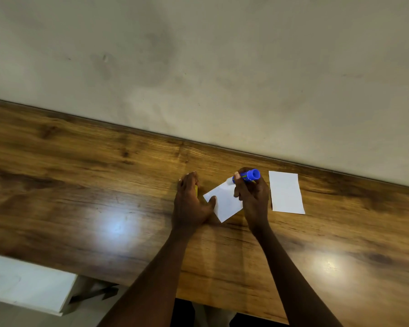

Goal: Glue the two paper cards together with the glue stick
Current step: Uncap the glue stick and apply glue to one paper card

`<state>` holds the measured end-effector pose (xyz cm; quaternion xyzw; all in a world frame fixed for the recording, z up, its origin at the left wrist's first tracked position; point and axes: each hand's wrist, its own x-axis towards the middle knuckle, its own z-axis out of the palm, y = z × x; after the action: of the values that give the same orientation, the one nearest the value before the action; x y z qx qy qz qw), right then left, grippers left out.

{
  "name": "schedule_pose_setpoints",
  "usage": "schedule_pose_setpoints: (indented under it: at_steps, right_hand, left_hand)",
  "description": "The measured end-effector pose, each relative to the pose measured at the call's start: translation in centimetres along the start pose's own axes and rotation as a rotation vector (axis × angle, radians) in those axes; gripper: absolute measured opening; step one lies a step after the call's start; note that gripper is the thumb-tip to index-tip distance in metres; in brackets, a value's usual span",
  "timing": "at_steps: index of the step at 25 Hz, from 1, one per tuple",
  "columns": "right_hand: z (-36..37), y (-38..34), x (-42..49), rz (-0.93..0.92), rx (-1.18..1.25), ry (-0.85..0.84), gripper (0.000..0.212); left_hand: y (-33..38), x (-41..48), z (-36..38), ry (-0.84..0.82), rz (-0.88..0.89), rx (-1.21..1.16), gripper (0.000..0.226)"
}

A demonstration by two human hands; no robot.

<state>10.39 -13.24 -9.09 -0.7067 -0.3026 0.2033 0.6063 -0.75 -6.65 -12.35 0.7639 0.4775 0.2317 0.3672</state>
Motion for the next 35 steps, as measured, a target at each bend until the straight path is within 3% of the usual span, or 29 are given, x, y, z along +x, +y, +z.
schedule_pose_setpoints:
  at_steps: [3, 7, 13, 16, 23, 29, 35]
  right_hand:
    - [1.1, 0.2, -0.5, 0.047, 0.145, -0.037, 0.015]
    - [2.1, 1.1, -0.1, 0.026, -0.017, -0.200, 0.005]
    - [2.1, 1.3, 0.2, -0.006, -0.174, -0.327, 0.025]
    - [1.8, 1.1, 0.4, -0.029, -0.232, -0.359, 0.018]
    - [-0.3, 1.6, 2.1, 0.041, -0.288, -0.230, 0.020]
    - [-2.0, 1.8, 3.4, 0.062, -0.329, -0.108, 0.014]
    - [-2.7, 1.7, 3.9, 0.089, -0.303, -0.045, 0.021]
  left_hand:
    - [0.0, 0.0, 0.0, 0.003, 0.009, -0.012, 0.070]
    - [0.1, -0.1, 0.0, 0.013, 0.042, -0.027, 0.075]
    - [0.0, -0.1, -0.1, 0.025, 0.080, -0.042, 0.076]
    - [-0.2, 0.0, -0.1, 0.021, 0.071, -0.031, 0.078]
    - [-0.3, 0.2, 0.1, 0.020, 0.071, 0.005, 0.067]
    - [-0.7, 0.2, 0.3, 0.032, 0.079, 0.029, 0.068]
    - [-0.8, 0.2, 0.4, 0.048, 0.083, 0.030, 0.068]
